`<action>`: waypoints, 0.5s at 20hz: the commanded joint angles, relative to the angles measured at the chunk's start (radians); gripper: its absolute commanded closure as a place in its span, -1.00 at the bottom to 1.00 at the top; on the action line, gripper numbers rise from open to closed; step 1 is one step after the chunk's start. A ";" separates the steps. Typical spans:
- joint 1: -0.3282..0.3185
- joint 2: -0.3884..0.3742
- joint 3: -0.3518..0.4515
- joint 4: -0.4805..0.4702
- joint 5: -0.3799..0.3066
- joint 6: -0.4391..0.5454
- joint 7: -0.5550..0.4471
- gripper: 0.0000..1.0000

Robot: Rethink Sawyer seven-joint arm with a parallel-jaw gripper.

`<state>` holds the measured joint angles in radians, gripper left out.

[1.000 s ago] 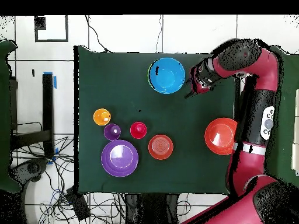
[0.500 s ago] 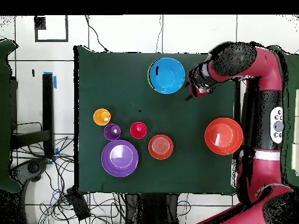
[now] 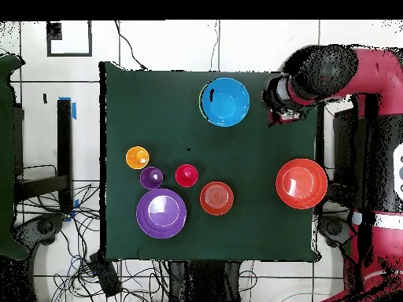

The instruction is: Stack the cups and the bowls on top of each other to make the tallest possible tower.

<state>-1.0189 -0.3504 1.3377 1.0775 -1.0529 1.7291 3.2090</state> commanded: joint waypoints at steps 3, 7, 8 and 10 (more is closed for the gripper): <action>0.193 -0.214 -0.227 0.026 -0.137 -0.089 -0.206 -1.00; 0.290 -0.183 -0.304 -0.059 -0.197 -0.032 -0.231 -1.00; 0.315 -0.167 -0.325 -0.088 -0.218 -0.023 -0.206 -1.00; 0.351 -0.135 -0.352 -0.130 -0.236 -0.025 -0.184 -1.00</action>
<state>-0.8126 -0.5266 1.1981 1.0388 -1.1414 1.6885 3.2088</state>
